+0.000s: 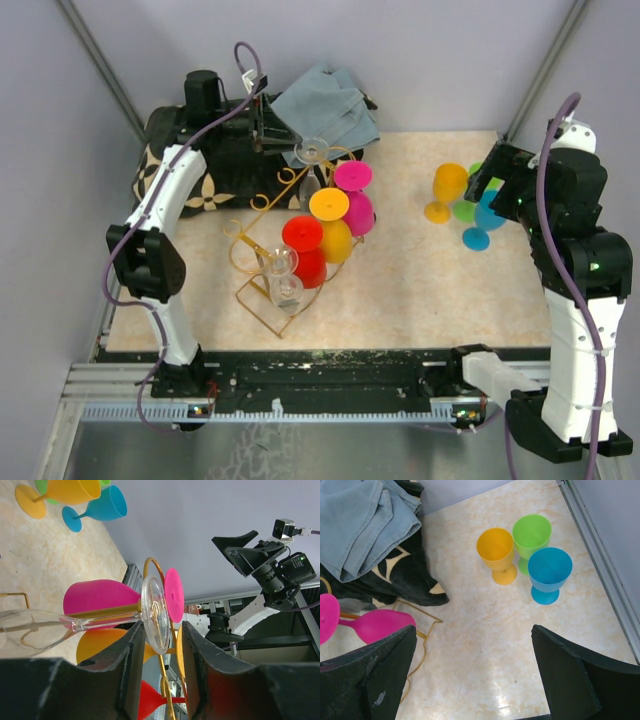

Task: Take the wine glass off the wine glass rack
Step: Pick up the wine glass from the wine rack.

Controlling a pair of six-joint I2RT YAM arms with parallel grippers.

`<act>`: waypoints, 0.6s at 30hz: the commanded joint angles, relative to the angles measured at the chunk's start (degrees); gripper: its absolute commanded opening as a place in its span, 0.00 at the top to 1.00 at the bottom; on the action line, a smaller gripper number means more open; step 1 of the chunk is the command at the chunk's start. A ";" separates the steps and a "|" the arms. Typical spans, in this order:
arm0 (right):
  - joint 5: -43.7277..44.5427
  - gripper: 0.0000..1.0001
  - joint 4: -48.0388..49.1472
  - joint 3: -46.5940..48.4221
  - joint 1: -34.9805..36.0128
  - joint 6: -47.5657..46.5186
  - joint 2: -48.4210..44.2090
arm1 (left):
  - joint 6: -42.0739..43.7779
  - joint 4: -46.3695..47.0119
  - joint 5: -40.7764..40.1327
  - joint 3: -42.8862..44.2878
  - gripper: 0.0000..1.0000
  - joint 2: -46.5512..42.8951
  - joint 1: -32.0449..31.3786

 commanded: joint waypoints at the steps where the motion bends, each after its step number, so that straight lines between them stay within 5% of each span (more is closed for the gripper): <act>1: 0.45 0.02 2.08 -0.17 -0.33 -0.76 -0.90 | 1.05 1.15 1.65 -0.43 0.61 0.53 -0.47; 18: 0.63 0.02 1.99 -1.33 -0.33 -0.96 -2.12 | 1.37 0.94 2.20 -1.40 0.97 -0.24 -0.47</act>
